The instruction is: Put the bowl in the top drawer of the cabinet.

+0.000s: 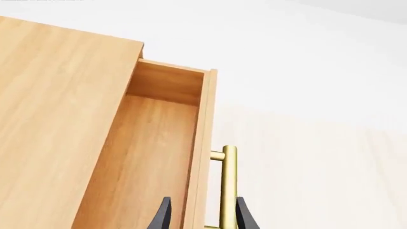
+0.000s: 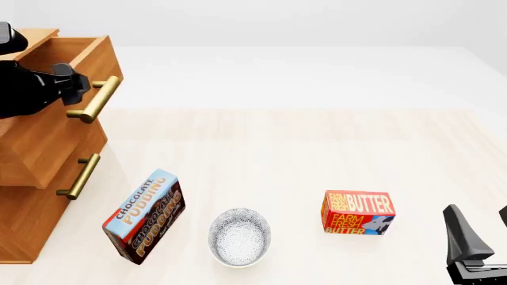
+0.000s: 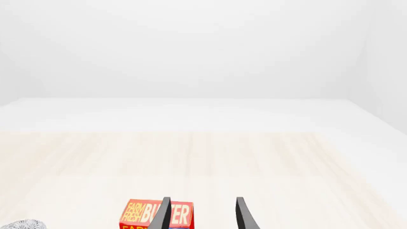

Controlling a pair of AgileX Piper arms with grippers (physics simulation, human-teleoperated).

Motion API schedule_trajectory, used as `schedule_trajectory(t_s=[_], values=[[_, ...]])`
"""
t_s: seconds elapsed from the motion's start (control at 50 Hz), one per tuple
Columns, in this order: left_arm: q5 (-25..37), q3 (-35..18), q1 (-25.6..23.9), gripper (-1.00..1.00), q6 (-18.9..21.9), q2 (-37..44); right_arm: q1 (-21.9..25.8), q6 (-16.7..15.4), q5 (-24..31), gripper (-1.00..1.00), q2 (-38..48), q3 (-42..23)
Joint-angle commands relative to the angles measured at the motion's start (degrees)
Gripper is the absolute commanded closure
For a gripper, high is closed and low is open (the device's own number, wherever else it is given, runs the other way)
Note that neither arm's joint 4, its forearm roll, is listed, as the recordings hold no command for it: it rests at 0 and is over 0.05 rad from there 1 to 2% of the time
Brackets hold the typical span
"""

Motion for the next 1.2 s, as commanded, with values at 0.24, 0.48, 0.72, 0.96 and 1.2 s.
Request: schedule_trajectory(t_s=[0.24,0.48,0.72,0.96,1.2], values=[[0.32,1.4,-3.29,-1.0,1.11,1.8,-0.01,0.0,0.0,-1.0,0.0,0.0],[0.45,1.18,-3.53,-1.0,1.35,2.06,0.0,0.0,0.0,-1.0,0.0,0.0],[0.73,0.54,-6.62,-1.0,1.0,3.43,0.01,-0.01,0.0,-1.0,-0.01,0.0],[1.1,-0.01,-7.97,-1.0,1.11,4.15,0.0,0.03,0.0,-1.0,-0.01,0.0],[0.96,-0.04,-9.58,-1.0,0.62,5.11,0.01,0.0,0.0,-1.0,0.01,0.0]])
